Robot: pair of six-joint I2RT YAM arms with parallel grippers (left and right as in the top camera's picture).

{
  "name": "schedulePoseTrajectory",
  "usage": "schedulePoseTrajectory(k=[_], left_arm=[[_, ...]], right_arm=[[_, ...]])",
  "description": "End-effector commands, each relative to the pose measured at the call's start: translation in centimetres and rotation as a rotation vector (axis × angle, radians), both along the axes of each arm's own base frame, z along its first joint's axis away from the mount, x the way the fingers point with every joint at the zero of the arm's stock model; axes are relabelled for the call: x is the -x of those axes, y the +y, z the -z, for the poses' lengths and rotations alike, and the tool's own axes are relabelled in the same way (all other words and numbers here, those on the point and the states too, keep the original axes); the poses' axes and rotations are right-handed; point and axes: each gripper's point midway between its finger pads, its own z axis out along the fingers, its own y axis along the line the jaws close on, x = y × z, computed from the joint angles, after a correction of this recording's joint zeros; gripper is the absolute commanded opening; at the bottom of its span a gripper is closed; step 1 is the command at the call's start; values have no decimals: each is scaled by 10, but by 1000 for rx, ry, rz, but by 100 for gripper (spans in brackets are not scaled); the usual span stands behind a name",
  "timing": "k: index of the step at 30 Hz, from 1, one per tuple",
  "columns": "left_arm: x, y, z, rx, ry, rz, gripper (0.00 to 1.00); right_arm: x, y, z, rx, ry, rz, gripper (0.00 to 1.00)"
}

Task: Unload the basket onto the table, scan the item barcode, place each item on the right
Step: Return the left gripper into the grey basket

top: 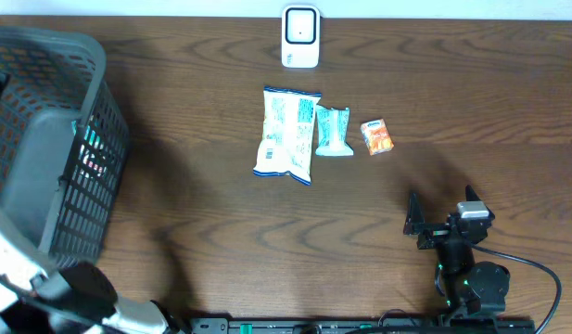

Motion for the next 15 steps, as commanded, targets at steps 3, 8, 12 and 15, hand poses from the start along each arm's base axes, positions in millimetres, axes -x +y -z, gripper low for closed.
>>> schedulePoseTrajectory(k=[3, 8, 12, 15], left_arm=[[-15, 20, 50, -76, 187, 46, 88], [-38, 24, 85, -112, 253, 184, 93], [-42, 22, 120, -75, 331, 243, 93], [-38, 19, 149, -34, 403, 291, 93]], right_arm=[[0, -3, 0, -9, 1, 13, 99], [0, -3, 0, -9, 1, 13, 99], [0, -3, 0, -9, 0, 13, 99], [0, -3, 0, -9, 1, 13, 99]])
